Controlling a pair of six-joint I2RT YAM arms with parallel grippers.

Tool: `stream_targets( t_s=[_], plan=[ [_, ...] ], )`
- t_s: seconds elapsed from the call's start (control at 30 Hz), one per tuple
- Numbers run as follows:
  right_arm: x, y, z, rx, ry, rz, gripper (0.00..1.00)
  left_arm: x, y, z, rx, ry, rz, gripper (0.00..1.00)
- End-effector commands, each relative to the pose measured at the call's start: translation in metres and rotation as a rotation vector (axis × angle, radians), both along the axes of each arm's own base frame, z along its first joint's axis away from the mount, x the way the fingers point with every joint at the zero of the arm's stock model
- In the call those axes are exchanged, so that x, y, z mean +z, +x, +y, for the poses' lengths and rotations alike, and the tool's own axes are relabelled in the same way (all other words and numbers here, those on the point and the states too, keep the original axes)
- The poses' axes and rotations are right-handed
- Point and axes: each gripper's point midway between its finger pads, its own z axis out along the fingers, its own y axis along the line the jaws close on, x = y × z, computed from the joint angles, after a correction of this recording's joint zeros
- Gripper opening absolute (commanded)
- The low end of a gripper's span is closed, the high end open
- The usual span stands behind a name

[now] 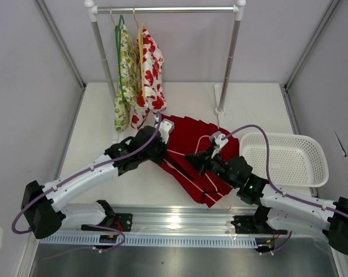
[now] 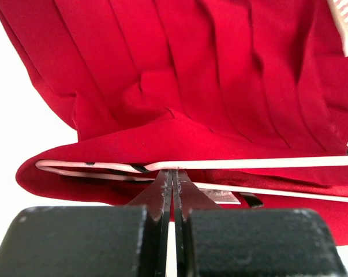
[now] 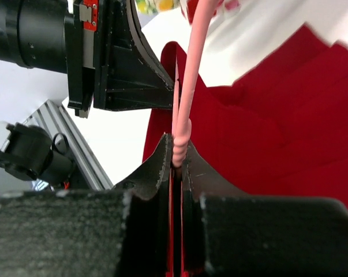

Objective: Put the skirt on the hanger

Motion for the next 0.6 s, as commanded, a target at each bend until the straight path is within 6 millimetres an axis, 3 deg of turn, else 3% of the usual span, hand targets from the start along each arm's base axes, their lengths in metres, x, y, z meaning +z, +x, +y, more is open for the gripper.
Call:
stream_targets(
  t_s=[0.0, 0.07, 0.3, 0.43, 0.57],
  plan=[
    [0.033, -0.023, 0.013, 0.115, 0.162, -0.031, 0.0, 0.023, -0.003, -0.036, -0.024, -0.173, -0.032, 0.0],
    [0.034, -0.025, 0.011, 0.116, 0.17, -0.031, 0.0, 0.023, -0.002, -0.029, 0.011, -0.176, -0.045, 0.0],
    [0.064, -0.043, 0.0, 0.174, 0.211, -0.068, 0.0, 0.061, -0.001, -0.009, 0.057, -0.195, -0.137, 0.0],
    [0.084, -0.053, -0.004, 0.212, 0.257, -0.087, 0.0, 0.092, 0.002, -0.003, 0.091, -0.234, -0.183, 0.0],
    [0.097, -0.059, -0.008, 0.228, 0.268, -0.103, 0.0, 0.127, 0.007, 0.018, 0.205, -0.289, -0.249, 0.0]
  ],
)
